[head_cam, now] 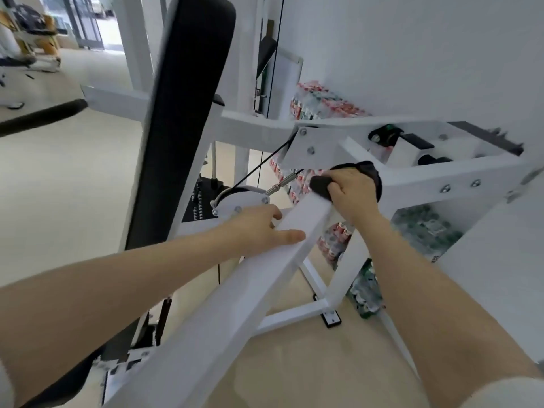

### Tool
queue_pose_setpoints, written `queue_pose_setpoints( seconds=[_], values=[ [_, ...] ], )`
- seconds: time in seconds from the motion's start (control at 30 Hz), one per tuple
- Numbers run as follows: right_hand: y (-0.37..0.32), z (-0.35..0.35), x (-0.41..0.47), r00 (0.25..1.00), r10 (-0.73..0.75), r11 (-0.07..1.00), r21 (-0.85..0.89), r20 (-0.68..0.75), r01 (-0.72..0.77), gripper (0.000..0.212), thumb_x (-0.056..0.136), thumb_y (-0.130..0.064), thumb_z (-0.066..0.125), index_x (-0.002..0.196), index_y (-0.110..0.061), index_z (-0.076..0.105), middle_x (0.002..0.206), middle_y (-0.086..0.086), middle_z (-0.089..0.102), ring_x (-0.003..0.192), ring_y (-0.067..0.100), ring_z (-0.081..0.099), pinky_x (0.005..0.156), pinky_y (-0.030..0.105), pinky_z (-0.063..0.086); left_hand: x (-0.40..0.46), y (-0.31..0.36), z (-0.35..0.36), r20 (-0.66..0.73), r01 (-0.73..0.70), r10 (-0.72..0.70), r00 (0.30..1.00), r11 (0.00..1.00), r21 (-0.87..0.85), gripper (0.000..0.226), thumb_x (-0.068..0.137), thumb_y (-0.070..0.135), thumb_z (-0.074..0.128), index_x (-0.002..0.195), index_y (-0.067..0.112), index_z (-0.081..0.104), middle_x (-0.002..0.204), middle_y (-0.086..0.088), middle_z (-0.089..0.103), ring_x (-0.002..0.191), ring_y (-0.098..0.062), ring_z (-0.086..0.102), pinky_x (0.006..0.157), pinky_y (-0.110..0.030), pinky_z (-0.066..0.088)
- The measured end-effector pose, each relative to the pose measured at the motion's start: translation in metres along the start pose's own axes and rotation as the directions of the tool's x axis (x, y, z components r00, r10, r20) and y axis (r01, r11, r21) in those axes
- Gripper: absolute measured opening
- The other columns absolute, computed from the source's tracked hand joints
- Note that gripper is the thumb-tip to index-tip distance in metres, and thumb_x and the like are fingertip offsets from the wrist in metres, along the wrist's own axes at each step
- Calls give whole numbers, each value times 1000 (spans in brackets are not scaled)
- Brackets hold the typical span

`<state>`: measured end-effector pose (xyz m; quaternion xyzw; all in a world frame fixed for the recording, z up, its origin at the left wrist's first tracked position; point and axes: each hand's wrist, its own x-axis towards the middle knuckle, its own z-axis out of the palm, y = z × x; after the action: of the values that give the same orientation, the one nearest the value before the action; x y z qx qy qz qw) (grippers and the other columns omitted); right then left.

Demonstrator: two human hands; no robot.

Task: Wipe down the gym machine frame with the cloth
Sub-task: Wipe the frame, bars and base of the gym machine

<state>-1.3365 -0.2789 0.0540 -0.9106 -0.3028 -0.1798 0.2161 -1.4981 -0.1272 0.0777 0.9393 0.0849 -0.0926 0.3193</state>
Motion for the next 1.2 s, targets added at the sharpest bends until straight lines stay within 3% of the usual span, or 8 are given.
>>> queue_pose_setpoints(
  seconds=[0.1, 0.3, 0.5, 0.63, 0.77, 1.0, 1.1, 1.2],
  values=[
    [4, -1, -1, 999, 48, 996, -79, 16, -46, 53, 75, -31, 28, 111, -18, 66, 115, 3, 65, 112, 23, 53, 98, 40, 35, 13, 3, 9, -47, -35, 31, 998, 996, -82, 55, 84, 56, 52, 126, 21, 46, 104, 3, 55, 88, -12, 50, 61, -16, 38],
    [-15, 11, -17, 903, -427, 901, 111, 49, 420, 45, 77, -28, 32, 101, -17, 68, 102, -1, 69, 99, 20, 60, 88, 39, 41, 35, 15, 8, -130, -76, 62, 990, 991, -109, 65, 59, 65, 68, 94, 11, 57, 79, 2, 57, 74, -15, 54, 69, -31, 43],
    [40, -8, 35, 988, -34, 983, -172, 154, 61, 23, 89, -27, 36, 75, -17, 51, 77, 8, 57, 80, 31, 55, 63, 32, 29, 37, 26, 8, -147, 99, -96, 984, 995, 12, 47, 70, 51, 71, 106, 28, 53, 103, 8, 59, 92, -13, 58, 81, -31, 50],
    [26, 7, 5, 972, -233, 964, -136, -12, 229, 44, 84, -32, 26, 97, -16, 64, 96, 4, 67, 94, 28, 58, 81, 38, 35, 36, 49, 18, -286, 187, -129, 949, 965, 183, 44, 72, 49, 68, 99, 20, 49, 88, 7, 56, 85, -16, 53, 68, -29, 43],
    [32, 13, -20, 833, -542, 839, -14, -108, 544, 41, 88, -27, 36, 116, -14, 63, 117, 1, 64, 110, 22, 56, 92, 39, 35, 39, 66, 30, -436, 283, -123, 892, 903, 324, 38, 74, 45, 64, 88, 21, 38, 77, 7, 46, 79, -18, 48, 62, -27, 33],
    [69, 30, -30, 933, -266, 960, -151, -241, 235, 46, 89, -32, 40, 130, -13, 45, 134, 9, 50, 127, 29, 37, 109, 50, 16, 47, 78, 52, -553, 514, -277, 786, 789, 337, 34, 79, 43, 60, 96, 18, 43, 83, 1, 48, 84, -24, 52, 91, -36, 30],
    [37, 46, -50, 902, -367, 930, -61, -225, 363, 52, 89, -32, 40, 138, -15, 33, 144, 10, 41, 135, 28, 26, 113, 50, 10, 49, 81, 60, -607, 539, -262, 750, 774, 333, 38, 82, 43, 59, 107, 16, 51, 94, -3, 58, 98, -26, 56, 89, -36, 33],
    [74, 45, -38, 838, -508, 854, -244, -200, 459, 56, 90, -36, 44, 141, -18, 29, 147, 10, 37, 134, 28, 26, 111, 48, 15, 46, 79, 66, -605, 545, -240, 759, 742, 390, 43, 87, 43, 52, 115, 10, 47, 113, -8, 57, 107, -30, 51, 86, -36, 35]
  ],
)
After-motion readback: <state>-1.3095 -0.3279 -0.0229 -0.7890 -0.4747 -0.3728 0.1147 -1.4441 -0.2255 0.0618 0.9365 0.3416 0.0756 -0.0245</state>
